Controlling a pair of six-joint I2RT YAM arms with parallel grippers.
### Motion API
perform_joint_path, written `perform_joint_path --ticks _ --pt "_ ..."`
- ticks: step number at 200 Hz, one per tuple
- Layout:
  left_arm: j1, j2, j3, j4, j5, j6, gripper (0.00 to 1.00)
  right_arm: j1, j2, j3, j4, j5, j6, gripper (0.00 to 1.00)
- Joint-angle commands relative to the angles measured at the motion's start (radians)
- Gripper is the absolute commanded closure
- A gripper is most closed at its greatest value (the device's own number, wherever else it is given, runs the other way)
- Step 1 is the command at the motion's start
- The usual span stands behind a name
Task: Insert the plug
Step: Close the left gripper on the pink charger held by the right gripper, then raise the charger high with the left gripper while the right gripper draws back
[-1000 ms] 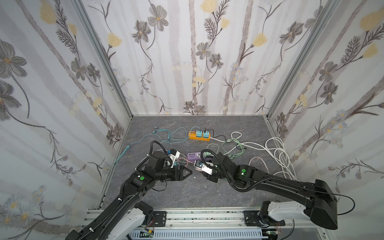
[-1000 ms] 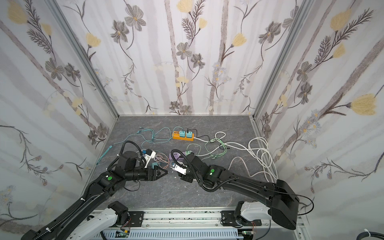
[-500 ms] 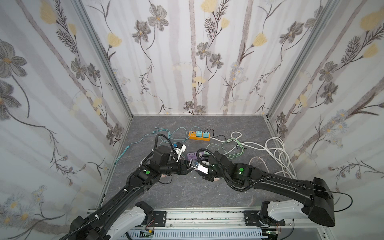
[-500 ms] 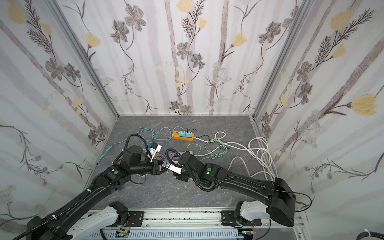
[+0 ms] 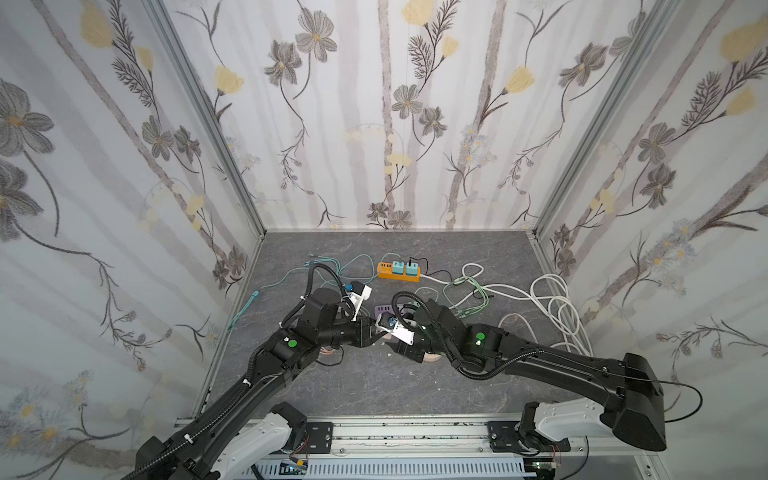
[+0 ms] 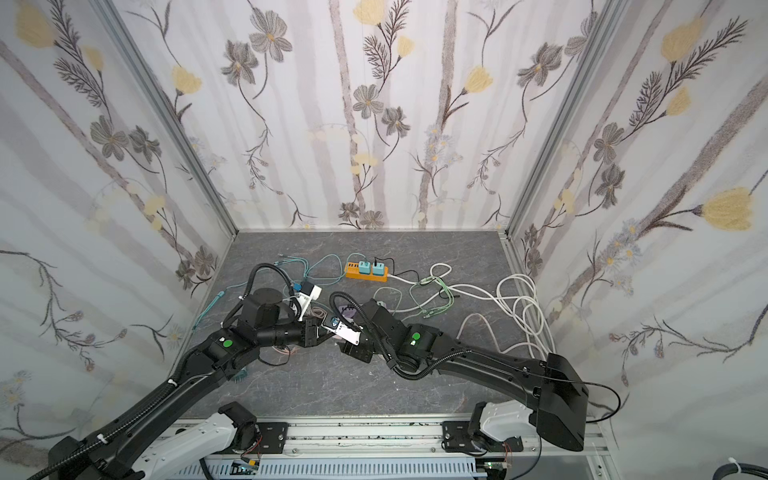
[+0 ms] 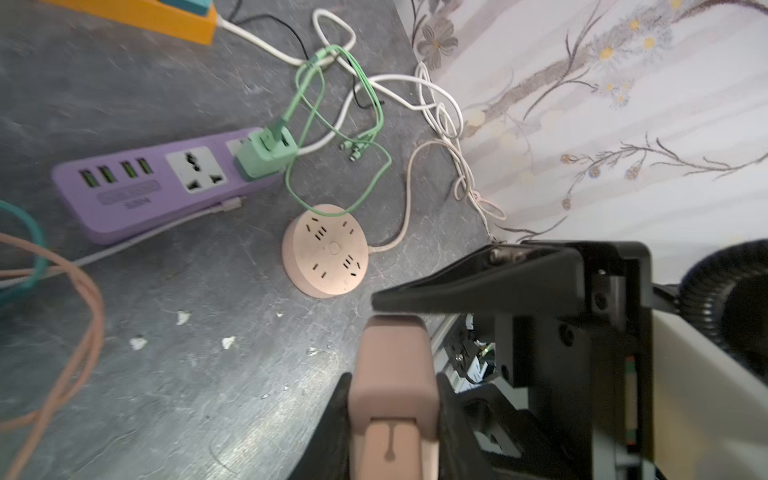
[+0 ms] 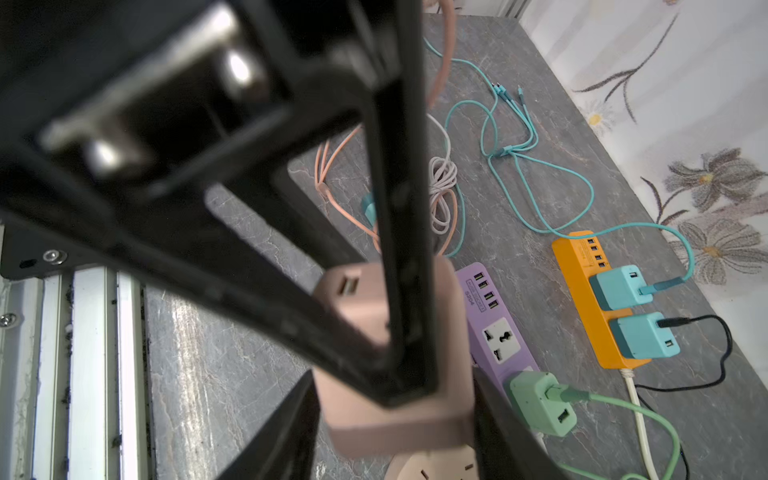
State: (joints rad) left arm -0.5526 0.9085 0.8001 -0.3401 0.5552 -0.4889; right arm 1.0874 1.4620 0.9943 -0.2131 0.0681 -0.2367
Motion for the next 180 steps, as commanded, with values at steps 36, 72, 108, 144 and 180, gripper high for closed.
perform_joint_path --ticks 36,72,108,144,180 --pt "0.217 0.044 0.352 -0.273 -0.255 0.228 1.0 -0.084 -0.172 -0.18 0.265 0.311 0.297 0.01" --pt "0.33 0.243 0.782 -0.347 -0.363 0.347 1.0 -0.172 -0.278 -0.229 0.25 0.404 0.419 0.01" --pt "0.48 0.501 1.362 -0.407 -0.391 0.387 1.0 -0.22 -0.291 -0.223 0.217 0.412 0.438 0.01" --pt "0.522 0.682 1.836 -0.6 -0.336 0.346 1.0 -0.227 -0.252 -0.205 0.226 0.417 0.425 0.01" --pt "0.522 0.488 1.469 -0.422 -0.132 0.215 1.0 -0.23 -0.197 -0.177 0.256 0.287 0.387 0.01"
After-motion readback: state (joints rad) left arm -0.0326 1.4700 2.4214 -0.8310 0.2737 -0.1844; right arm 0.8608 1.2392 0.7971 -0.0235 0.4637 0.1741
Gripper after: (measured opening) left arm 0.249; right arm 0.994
